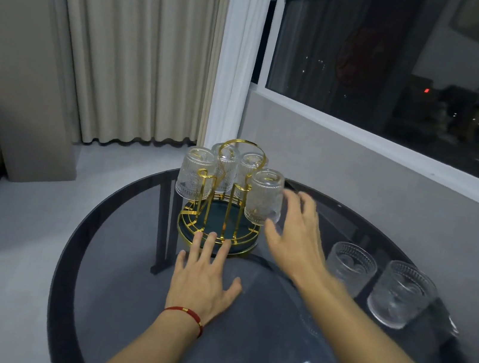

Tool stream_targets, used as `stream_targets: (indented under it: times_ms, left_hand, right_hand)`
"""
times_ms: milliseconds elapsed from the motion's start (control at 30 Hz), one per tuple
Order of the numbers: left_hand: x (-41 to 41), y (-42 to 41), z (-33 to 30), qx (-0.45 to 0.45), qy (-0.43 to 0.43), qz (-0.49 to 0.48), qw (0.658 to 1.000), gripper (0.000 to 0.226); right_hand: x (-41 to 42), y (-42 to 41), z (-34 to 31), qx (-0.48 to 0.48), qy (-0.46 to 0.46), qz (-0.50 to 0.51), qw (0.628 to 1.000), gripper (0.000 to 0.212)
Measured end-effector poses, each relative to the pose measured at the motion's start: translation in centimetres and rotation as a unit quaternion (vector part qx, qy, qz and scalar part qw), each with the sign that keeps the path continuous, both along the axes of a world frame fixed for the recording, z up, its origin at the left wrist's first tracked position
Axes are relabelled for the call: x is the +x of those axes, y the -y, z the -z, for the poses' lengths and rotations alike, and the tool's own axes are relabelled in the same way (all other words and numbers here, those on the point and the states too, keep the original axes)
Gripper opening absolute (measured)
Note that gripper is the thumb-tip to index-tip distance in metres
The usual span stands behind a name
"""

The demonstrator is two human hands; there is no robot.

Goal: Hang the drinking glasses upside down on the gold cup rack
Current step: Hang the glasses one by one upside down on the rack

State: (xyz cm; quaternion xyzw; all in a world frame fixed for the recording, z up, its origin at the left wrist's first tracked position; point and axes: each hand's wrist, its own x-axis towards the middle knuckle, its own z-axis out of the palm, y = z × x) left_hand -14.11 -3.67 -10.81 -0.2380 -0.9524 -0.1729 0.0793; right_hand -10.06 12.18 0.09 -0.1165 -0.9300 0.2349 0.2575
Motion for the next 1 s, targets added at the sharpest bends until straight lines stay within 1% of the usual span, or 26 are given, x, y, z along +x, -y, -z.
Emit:
stream_targets:
  times_ms: [67, 167, 200, 267, 367, 433, 533, 600, 667, 833, 900, 1000]
  left_hand:
    - [0.3, 0.1, -0.3, -0.01, 0.004, -0.004, 1.0, 0.082]
    - [1.1, -0.5, -1.0, 0.001, 0.005, -0.003, 1.0, 0.083]
    - [1.6, -0.9, -1.4, 0.021, 0.002, 0.01, 1.0, 0.082]
    - [2.8, -2.1, -2.3, 0.073, -0.002, 0.058, 0.996, 0.079]
    - [5.0, -4.2, -3.9, 0.155, 0.013, 0.126, 0.98, 0.075]
    - [6.5, -5.3, -4.6, 0.187, 0.031, 0.163, 0.968, 0.074]
    - [8.4, -6.3, -5.1, 0.212, 0.051, 0.203, 0.955, 0.073]
    - [9.4, -6.7, -5.4, 0.21, 0.047, 0.218, 0.952, 0.072]
    - [10.0, -6.9, -5.4, 0.195, 0.033, 0.227, 0.953, 0.072]
    - [10.6, -7.4, -5.5, 0.193, 0.041, 0.227, 0.954, 0.072]
    - [10.4, -7.3, -5.4, 0.19, 0.045, 0.223, 0.955, 0.072]
    - [10.0, -6.9, -5.4, 0.187, 0.049, 0.212, 0.958, 0.07]
  right_hand:
    - [4.4, 0.2, 1.8, 0.015, -0.011, -0.008, 1.0, 0.067]
    - [9.6, -1.2, 3.6, 0.029, -0.045, 0.024, 0.998, 0.064]
    - [10.5, -2.1, 3.6, 0.023, -0.065, 0.048, 0.996, 0.063]
    - [11.7, -4.2, 2.9, -0.017, -0.12, 0.122, 0.985, 0.064]
    - [12.9, -7.4, 2.4, -0.104, -0.177, 0.24, 0.949, 0.069]
    - [13.7, -9.0, 3.3, -0.159, -0.164, 0.276, 0.934, 0.078]
    - [14.3, -10.9, 4.9, -0.241, -0.107, 0.271, 0.926, 0.096]
    - [14.4, -11.8, 5.6, -0.284, -0.083, 0.261, 0.919, 0.104]
    - [14.1, -12.4, 6.1, -0.306, -0.074, 0.258, 0.914, 0.107]
    - [13.2, -14.0, 7.5, -0.287, -0.045, 0.269, 0.918, 0.102]
    - [12.9, -14.4, 7.8, -0.279, -0.036, 0.285, 0.916, 0.095]
    - [12.7, -14.5, 7.5, -0.269, -0.056, 0.304, 0.912, 0.085]
